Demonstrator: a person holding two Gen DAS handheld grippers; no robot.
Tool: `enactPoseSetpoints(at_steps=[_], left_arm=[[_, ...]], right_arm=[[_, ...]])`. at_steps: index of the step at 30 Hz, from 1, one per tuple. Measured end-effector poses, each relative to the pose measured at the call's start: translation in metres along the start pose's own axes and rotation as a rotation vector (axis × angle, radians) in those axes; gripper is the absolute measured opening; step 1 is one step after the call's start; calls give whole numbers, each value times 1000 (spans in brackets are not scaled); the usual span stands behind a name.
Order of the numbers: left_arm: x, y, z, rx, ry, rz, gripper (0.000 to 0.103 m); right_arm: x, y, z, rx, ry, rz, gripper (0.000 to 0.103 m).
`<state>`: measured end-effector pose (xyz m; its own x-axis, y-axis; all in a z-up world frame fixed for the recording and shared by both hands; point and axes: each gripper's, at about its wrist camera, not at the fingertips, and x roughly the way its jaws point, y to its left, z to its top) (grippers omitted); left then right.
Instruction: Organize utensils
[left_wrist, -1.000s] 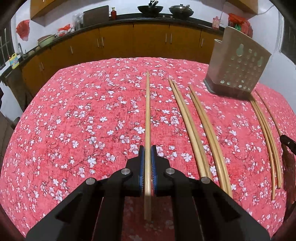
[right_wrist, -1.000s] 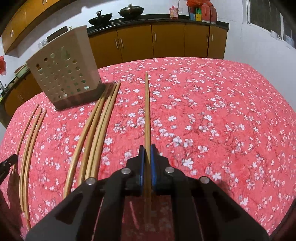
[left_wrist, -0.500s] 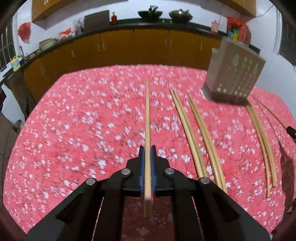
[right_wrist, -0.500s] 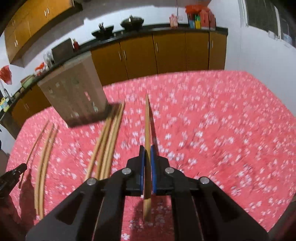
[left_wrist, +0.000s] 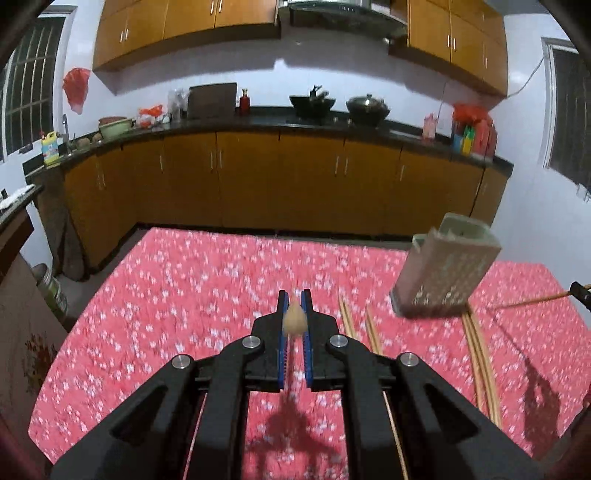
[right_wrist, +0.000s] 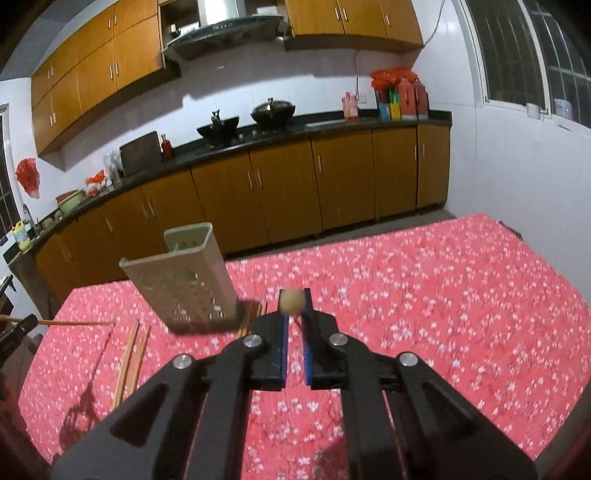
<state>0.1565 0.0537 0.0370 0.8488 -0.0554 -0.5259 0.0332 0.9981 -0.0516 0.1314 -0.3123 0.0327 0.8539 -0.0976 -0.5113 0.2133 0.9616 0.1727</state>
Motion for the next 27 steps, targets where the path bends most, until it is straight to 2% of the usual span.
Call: enactPoseSetpoints(at_steps=[6, 13, 17, 20, 22, 27], left_arm=[[0, 2, 27, -10, -46, 4, 7], [-11, -3, 72, -23, -138, 10, 7], [-33, -22, 111, -25, -248, -37, 7], [-47, -39, 131, -36, -303, -98, 7], [-55, -52, 138, -41, -325, -149, 7], [-59, -77, 132, -41, -335, -231, 7]], right_arm=[[-7, 2, 26, 9, -49, 10, 8], [-33, 6, 90, 61, -184, 87, 7], [-49, 18, 117, 72, -262, 150, 7], [-52, 30, 128, 57, -279, 202, 8], [-48, 40, 129, 42, -271, 225, 7], [-39, 57, 121, 2, -248, 247, 7]])
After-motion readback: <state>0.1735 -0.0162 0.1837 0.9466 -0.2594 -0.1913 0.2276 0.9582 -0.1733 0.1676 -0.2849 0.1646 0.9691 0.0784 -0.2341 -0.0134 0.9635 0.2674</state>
